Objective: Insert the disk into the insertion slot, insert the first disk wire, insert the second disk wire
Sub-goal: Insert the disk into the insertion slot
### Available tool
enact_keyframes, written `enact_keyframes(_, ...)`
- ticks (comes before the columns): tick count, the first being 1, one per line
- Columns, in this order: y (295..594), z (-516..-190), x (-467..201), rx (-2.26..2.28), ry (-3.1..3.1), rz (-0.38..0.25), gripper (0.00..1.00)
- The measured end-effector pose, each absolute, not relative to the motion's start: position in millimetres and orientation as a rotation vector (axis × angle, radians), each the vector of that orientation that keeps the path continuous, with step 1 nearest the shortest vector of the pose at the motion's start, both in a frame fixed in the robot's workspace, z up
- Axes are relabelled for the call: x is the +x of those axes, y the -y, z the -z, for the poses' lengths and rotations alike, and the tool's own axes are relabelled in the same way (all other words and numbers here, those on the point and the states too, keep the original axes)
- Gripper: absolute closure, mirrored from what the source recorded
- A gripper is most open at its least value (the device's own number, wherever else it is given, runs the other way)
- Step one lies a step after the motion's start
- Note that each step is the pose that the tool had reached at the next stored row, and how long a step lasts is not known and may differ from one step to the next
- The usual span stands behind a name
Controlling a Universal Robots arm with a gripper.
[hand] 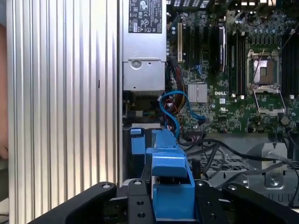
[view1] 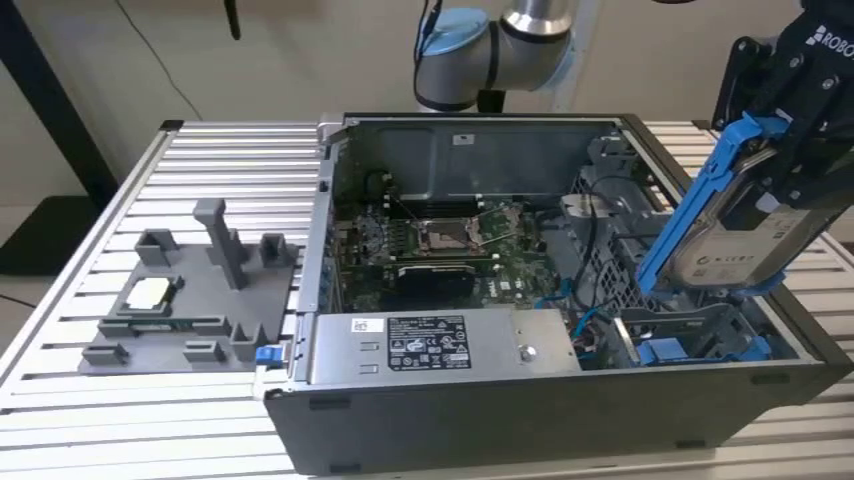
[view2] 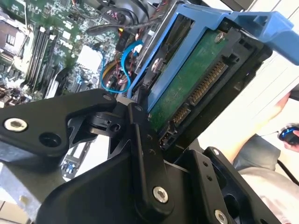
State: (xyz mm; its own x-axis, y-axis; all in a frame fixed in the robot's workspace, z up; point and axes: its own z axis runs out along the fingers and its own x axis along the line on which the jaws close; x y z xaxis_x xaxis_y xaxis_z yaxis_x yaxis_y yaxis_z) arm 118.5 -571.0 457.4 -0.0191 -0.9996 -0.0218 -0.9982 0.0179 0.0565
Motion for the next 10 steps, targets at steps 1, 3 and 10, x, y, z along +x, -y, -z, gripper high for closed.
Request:
enact_keyframes(1,571.3,-455.8,118.6,2.183,2.224,0.087,0.67)
enact_keyframes(3,571.8,-452.3,118.8,2.183,2.224,0.087,0.67)
enact_keyframes(10,572.4,-442.3,120.2,2.185,2.225,0.089,0.67)
